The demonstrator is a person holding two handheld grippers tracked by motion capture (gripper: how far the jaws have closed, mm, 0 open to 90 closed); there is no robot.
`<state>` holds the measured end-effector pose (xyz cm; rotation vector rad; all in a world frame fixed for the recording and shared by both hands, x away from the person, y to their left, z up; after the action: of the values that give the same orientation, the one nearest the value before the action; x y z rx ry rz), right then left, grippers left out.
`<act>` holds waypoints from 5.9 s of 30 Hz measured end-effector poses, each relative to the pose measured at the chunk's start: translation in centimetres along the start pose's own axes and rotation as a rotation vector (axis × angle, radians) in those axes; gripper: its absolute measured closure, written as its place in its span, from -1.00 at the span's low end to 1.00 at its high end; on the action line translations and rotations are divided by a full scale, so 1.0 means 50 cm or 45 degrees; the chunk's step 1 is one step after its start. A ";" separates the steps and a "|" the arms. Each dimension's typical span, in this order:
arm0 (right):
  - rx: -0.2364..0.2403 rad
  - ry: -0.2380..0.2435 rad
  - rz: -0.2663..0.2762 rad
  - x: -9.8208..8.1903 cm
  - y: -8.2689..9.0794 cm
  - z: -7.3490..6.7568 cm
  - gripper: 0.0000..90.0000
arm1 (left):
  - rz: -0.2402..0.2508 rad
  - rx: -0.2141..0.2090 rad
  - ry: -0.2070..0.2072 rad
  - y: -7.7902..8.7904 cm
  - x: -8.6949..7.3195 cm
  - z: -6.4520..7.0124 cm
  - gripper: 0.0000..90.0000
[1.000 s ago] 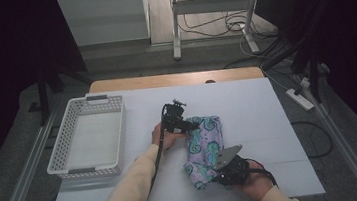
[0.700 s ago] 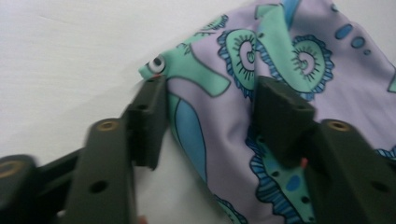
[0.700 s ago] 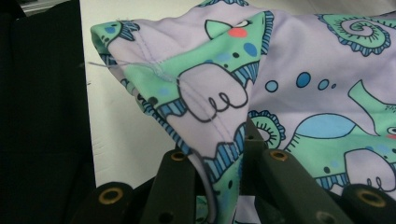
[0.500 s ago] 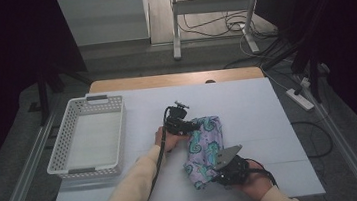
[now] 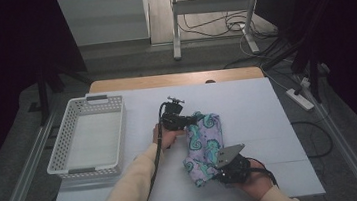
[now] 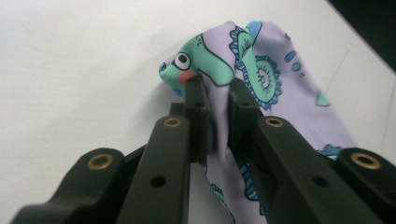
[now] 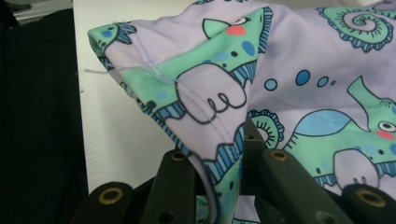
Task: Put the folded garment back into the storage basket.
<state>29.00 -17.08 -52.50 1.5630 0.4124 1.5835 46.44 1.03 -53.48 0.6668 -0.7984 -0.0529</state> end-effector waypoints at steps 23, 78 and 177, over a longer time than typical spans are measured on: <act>-0.096 -0.014 0.119 0.023 0.020 0.014 0.79 | 0.145 -0.068 0.018 0.058 0.036 0.008 0.79; -0.129 -0.056 0.346 0.161 0.006 0.045 0.79 | 0.259 -0.012 -0.043 0.221 0.066 0.007 0.80; 0.005 -0.001 0.504 0.478 -0.167 0.010 0.79 | 0.468 0.244 -0.060 0.609 -0.010 -0.066 0.79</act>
<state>35.66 5.45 -43.01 1.7230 0.1062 1.8765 42.28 27.17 -38.06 0.6913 -0.9688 0.3467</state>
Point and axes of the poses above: each handheld gripper's, and its own axes: y roughly backward along the jaws, x roughly out of its top, z roughly to its right, the point moved 3 cm from there along -y, roughly forward along the jaws, and after that the axes turned 8 degrees about -x, right-handed, at the moved point
